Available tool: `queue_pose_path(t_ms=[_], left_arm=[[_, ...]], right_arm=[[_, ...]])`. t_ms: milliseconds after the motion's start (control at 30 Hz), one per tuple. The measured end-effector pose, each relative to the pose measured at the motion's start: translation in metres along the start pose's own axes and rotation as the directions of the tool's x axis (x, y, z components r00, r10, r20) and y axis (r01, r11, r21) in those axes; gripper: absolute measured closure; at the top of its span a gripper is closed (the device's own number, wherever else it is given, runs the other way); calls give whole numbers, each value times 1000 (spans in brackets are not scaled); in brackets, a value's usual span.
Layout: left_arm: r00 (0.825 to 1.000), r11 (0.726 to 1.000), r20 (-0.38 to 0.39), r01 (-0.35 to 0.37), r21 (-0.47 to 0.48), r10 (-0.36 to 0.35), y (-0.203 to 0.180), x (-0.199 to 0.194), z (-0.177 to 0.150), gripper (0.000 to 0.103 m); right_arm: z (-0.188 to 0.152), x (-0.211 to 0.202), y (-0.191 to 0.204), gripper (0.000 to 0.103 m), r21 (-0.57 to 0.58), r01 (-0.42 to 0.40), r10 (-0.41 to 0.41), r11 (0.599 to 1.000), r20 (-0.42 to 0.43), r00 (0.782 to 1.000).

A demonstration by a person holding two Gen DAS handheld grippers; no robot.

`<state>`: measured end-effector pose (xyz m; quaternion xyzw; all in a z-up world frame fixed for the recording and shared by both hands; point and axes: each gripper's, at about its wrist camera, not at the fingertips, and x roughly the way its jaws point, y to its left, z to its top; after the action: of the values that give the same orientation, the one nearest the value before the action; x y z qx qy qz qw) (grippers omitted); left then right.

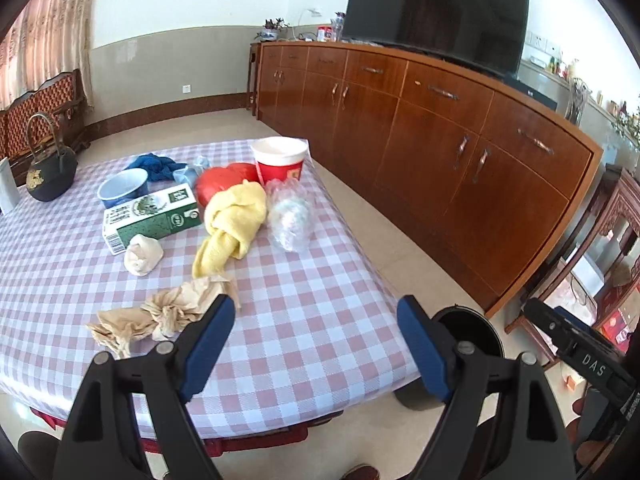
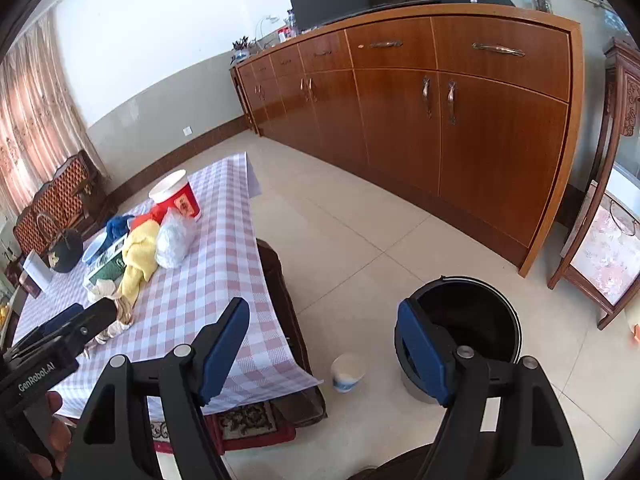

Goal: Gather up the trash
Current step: 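Open the right gripper over the bin while the left releases the cup, then return both tools to the table and grasp the beige cloth with the left gripper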

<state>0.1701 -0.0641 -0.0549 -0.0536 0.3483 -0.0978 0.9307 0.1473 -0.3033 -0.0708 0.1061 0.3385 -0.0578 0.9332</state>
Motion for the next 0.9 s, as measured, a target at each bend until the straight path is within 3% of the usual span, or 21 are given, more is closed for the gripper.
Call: queue_pose_path(t_ms=[100, 233, 900], left_arm=[[1000, 1000, -8, -1, -24, 1, 11, 2, 0, 19], [1000, 999, -23, 2, -32, -2, 17, 0, -6, 19], [984, 973, -20, -176, -148, 175, 105, -27, -15, 19]], right_arm=[[5, -3, -10, 24, 6, 44, -44, 999, 10, 999], [4, -4, -8, 24, 1, 41, -41, 999, 8, 999], [-1, 16, 84, 24, -133, -134, 130, 982, -41, 991]])
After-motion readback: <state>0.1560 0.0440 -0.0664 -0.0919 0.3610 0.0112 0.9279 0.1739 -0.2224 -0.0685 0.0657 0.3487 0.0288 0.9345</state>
